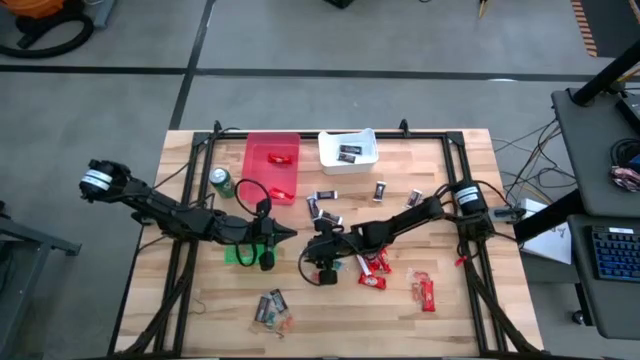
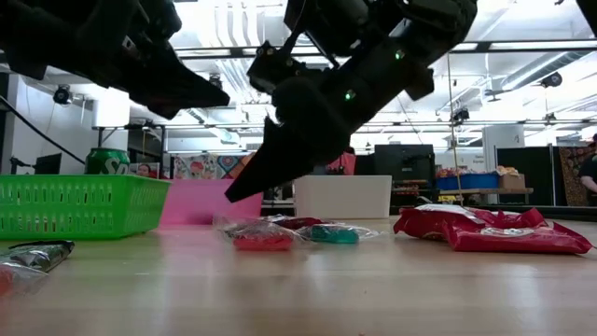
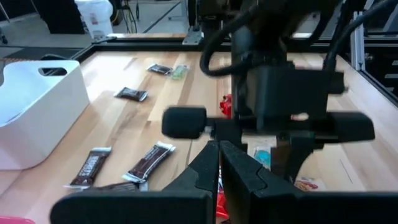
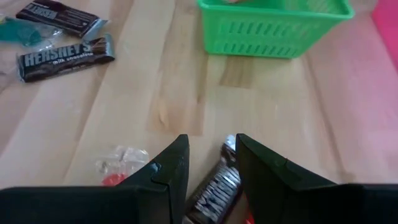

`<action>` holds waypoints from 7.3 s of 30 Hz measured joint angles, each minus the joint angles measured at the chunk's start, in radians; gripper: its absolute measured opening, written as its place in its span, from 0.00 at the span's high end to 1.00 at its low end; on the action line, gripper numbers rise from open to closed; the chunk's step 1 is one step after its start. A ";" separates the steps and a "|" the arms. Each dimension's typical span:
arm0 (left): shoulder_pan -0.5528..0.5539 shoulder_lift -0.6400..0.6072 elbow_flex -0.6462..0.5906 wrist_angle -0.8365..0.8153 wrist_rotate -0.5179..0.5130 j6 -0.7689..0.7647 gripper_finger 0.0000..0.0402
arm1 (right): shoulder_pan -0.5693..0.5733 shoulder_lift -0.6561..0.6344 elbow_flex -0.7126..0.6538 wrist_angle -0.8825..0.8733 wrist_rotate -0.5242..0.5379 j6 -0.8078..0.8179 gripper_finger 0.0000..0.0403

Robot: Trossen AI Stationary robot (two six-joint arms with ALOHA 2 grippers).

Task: Organize candy in baskets
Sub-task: Put the brown chocolate into the white bin, then put the red chocolate into the pink bin

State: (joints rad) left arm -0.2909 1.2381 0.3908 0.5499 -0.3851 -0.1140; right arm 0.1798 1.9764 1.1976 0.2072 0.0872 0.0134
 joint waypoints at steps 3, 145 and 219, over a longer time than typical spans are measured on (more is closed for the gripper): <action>0.000 0.014 0.000 0.032 -0.001 -0.004 1.00 | -0.001 -0.029 -0.001 -0.052 0.000 0.002 0.69; -0.003 0.032 0.172 -0.274 0.124 -0.086 1.00 | -0.056 -0.252 -0.278 0.065 -0.045 -0.078 0.98; -0.003 -0.308 0.213 -0.800 0.104 -0.135 0.91 | -0.083 -0.031 -0.333 0.331 0.040 0.098 0.84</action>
State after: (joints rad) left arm -0.2935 0.9306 0.6037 -0.2497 -0.2813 -0.2489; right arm 0.0971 1.9458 0.8642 0.5385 0.1268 0.1118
